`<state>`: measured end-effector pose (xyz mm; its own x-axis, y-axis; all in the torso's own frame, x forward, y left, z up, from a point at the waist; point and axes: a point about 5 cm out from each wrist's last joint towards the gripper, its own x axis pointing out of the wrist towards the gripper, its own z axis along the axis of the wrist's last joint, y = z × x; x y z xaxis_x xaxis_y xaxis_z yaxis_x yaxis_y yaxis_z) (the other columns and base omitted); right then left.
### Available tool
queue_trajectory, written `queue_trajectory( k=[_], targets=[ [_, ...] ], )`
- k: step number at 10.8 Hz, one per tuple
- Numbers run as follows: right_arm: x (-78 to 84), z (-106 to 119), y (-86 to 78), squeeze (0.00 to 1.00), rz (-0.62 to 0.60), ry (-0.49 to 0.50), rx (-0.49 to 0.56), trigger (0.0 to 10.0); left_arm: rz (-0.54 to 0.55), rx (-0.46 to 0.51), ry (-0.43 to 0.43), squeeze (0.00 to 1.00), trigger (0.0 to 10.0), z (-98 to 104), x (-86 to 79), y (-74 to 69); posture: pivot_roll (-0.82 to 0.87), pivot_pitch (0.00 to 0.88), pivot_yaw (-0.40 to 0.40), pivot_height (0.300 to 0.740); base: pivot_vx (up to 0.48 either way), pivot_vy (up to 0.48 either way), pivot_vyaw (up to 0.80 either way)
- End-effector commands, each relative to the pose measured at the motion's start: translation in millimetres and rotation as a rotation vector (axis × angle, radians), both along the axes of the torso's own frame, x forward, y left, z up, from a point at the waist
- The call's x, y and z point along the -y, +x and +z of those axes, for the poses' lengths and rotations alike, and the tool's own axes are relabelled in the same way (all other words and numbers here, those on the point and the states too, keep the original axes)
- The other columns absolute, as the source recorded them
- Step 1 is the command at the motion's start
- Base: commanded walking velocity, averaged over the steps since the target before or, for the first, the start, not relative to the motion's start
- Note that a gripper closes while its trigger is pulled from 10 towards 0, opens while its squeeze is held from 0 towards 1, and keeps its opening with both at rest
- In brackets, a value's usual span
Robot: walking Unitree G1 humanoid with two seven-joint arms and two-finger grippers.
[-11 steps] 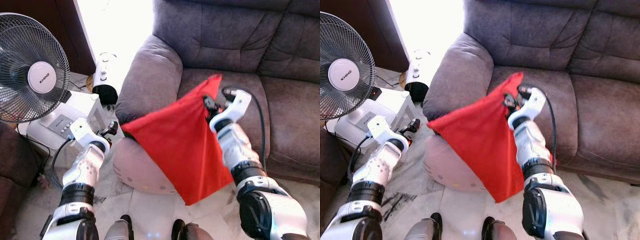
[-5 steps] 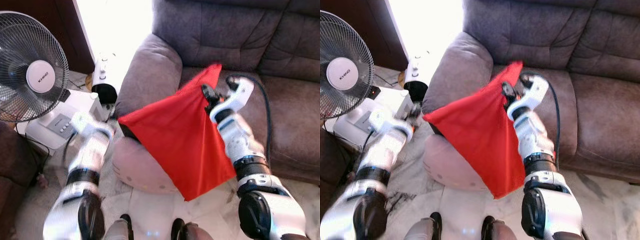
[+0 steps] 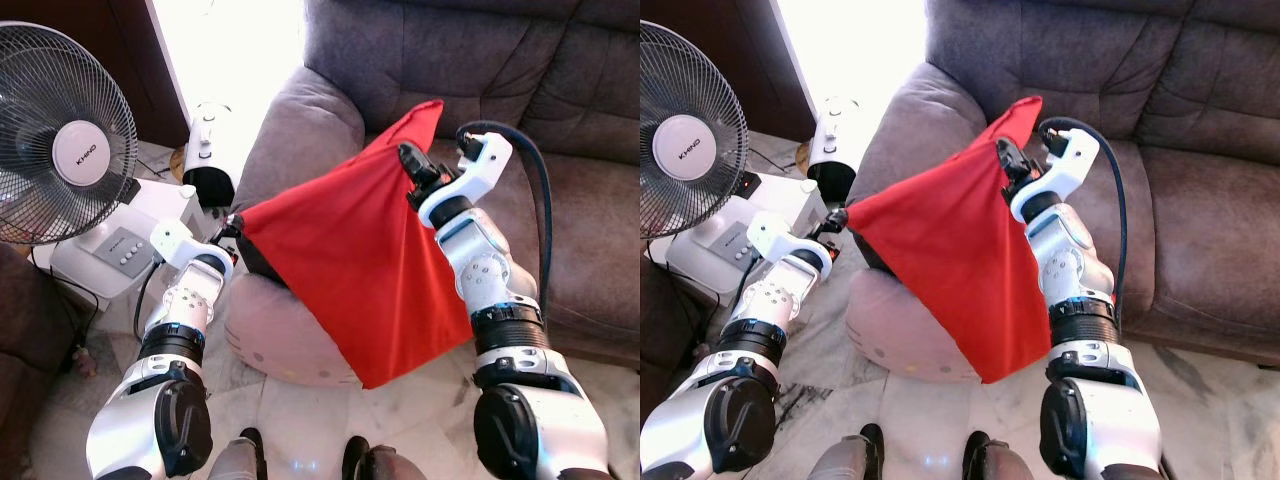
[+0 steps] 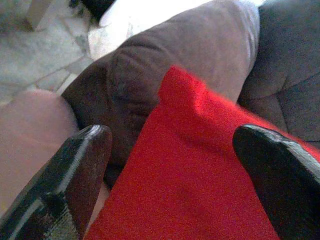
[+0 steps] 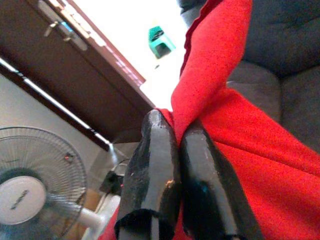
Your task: Move the pillow to the sofa from floor
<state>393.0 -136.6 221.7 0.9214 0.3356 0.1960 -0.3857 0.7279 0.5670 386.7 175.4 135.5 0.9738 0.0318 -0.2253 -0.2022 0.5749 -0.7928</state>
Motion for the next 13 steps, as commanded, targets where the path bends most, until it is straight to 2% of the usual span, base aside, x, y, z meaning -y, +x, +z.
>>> queue_trajectory(
  k=[1, 2, 3, 4, 5, 6, 7, 9, 11, 13],
  targets=[
    [-1.6, 54, -6.0, 0.00, 0.024, 0.040, 0.202, 10.0, 0.004, -0.021, -0.037, 0.00, 10.0, -6, -0.4, -1.3, 0.08, 0.158, -0.061, 0.740, 0.000, 0.000, 0.00],
    [-2.9, 62, -9.3, 0.00, 0.052, 0.046, 0.215, 10.0, 0.013, 0.005, -0.062, 0.00, 10.0, -4, -0.3, 0.4, 0.08, 0.157, -0.061, 0.740, 0.000, 0.000, 0.00],
    [-4.9, 70, -15.9, 0.00, 0.102, 0.056, 0.226, 10.0, 0.025, 0.076, -0.092, 0.00, 10.0, 6, -0.3, 4.8, 0.06, 0.160, -0.064, 0.740, 0.000, 0.000, 0.00],
    [-6.4, 73, -21.7, 0.00, 0.167, 0.097, 0.230, 10.0, 0.032, 0.114, -0.109, 0.00, 10.0, 10, 0.2, 6.4, 0.05, 0.162, -0.065, 0.740, 0.000, 0.000, 0.00],
    [-6.5, 75, -25.6, 0.00, 0.204, 0.118, 0.230, 10.0, 0.042, 0.130, -0.119, 0.00, 10.0, 11, -0.3, 6.9, 0.04, 0.161, -0.066, 0.740, 0.000, 0.000, 0.00],
    [-3.0, 72, -30.4, 0.00, 0.238, 0.104, 0.229, 10.0, 0.080, 0.216, -0.158, 0.00, 10.0, 22, -5.8, 8.7, 0.04, 0.162, -0.068, 0.740, 0.000, 0.000, 0.00],
    [0.1, 66, -31.3, 0.00, 0.241, 0.104, 0.201, 10.0, 0.085, 0.253, -0.159, 0.00, 10.0, 27, -8.4, 9.6, 0.04, 0.161, -0.070, 0.740, 0.000, 0.000, 0.00],
    [-2.3, 62, -38.9, 0.00, 0.289, 0.113, 0.184, 10.0, 0.075, 0.267, -0.145, 0.00, 10.0, 26, -12.3, 9.3, 0.03, 0.164, -0.069, 0.740, 0.000, 0.000, 0.00],
    [-4.2, 67, -47.8, 0.00, 0.361, 0.160, 0.196, 10.0, -0.019, 0.304, -0.164, 0.00, 10.0, 27, -3.8, 10.7, 0.02, 0.163, -0.069, 0.740, 0.000, 0.000, 0.00],
    [-3.5, 72, -54.2, 0.00, 0.382, 0.148, 0.228, 10.0, -0.008, 0.188, -0.133, 0.00, 10.0, 12, -0.2, 9.0, 0.02, 0.157, -0.063, 0.740, 0.000, 0.000, 0.00]
  ],
)
